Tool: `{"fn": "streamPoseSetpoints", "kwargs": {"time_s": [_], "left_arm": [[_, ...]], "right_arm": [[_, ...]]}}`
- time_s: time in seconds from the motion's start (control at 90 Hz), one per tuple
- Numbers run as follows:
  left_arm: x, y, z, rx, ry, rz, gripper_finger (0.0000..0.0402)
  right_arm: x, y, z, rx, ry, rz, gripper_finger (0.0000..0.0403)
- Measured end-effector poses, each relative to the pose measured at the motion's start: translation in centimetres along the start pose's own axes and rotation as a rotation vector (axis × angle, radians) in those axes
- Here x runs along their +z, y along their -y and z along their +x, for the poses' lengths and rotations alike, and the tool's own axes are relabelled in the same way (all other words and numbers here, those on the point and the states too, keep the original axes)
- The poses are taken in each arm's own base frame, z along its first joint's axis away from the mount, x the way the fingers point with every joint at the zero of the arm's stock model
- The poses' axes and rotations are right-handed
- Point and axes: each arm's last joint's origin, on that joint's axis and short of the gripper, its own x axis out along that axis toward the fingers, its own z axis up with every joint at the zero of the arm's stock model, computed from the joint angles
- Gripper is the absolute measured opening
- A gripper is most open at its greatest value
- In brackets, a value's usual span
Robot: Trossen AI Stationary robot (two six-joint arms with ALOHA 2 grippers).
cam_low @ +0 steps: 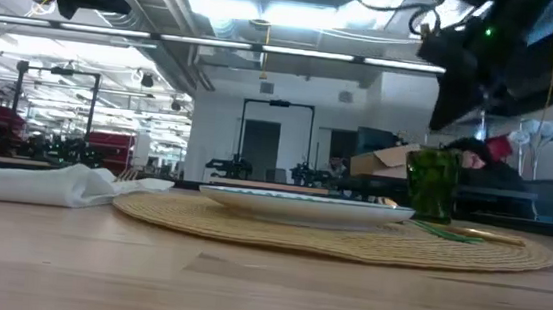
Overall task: Set table place
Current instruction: Put the gold table knife to the right of the green spoon on the brown place mat
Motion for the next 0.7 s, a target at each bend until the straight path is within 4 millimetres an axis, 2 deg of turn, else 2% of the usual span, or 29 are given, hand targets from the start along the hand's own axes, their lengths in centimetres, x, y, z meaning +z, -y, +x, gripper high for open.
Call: {"fn": "streamPoseSetpoints", "kwargs": {"time_s": [0.1,0.244,0.378,0.556,0.7], "left_arm": [[0.0,0.0,0.0,0.0,-0.001,0.0,0.0],[0.0,0.0,0.0,0.0,-0.004,0.001,0.0],[-0.1,0.0,0.0,0.0,-0.009,0.0,0.0],[-0.2,0.0,0.0,0.001,-0.024,-0.004,0.0],[-0.3,0.0,0.0,0.001,-0.031,-0.004,0.0]], "right_arm": [[0.4,0.8,-0.3,-0.031,-0.049,-0.029,0.0024],[0.6,2.3,0.3,-0.056,-0.154,-0.024,0.007],[1.1,3.2,0.7,-0.055,-0.18,-0.039,0.0105],[1.6,4.1,1.1,0.02,-0.238,-0.044,0.0115],[1.9,3.9,1.2,0.066,-0.221,-0.048,0.0115]]}}
